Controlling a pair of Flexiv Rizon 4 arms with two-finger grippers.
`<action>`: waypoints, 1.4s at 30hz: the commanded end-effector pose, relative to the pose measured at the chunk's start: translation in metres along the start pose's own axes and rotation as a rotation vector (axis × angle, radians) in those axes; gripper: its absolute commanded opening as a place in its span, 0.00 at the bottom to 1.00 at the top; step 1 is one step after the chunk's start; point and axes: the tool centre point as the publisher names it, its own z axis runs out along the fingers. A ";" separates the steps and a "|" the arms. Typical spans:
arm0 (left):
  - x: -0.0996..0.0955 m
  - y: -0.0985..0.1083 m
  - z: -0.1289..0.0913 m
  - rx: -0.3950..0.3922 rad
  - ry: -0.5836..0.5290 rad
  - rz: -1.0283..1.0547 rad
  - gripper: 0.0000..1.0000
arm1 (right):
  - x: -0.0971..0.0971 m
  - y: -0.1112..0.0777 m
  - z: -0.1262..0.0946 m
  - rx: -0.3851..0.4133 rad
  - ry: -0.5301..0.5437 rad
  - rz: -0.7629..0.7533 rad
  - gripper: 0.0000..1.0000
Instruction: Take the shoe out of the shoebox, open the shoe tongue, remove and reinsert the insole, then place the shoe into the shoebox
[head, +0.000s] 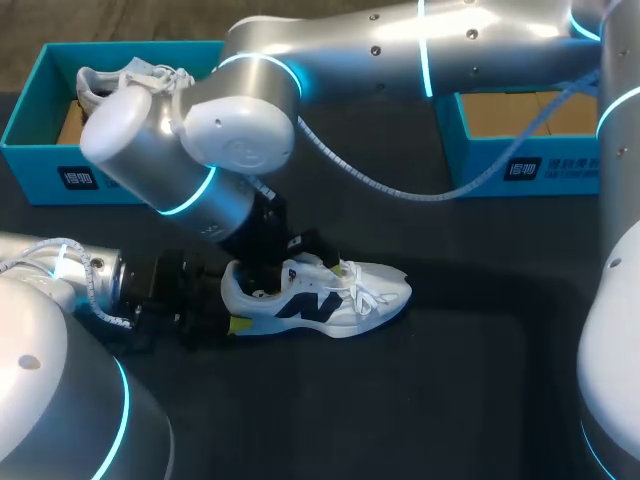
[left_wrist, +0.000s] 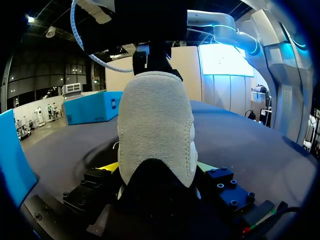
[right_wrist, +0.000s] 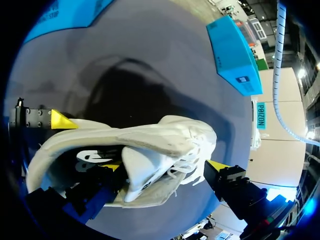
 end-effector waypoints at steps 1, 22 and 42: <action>0.001 0.004 -0.002 -0.001 -0.002 0.001 0.00 | -0.011 -0.005 0.000 -0.001 0.003 0.268 1.00; 0.001 0.004 -0.002 -0.001 -0.002 0.001 0.00 | -0.051 -0.010 -0.015 0.003 -0.013 0.343 0.40; 0.001 0.004 -0.002 -0.001 -0.002 0.001 0.00 | -0.082 -0.002 -0.001 0.001 0.032 0.368 0.00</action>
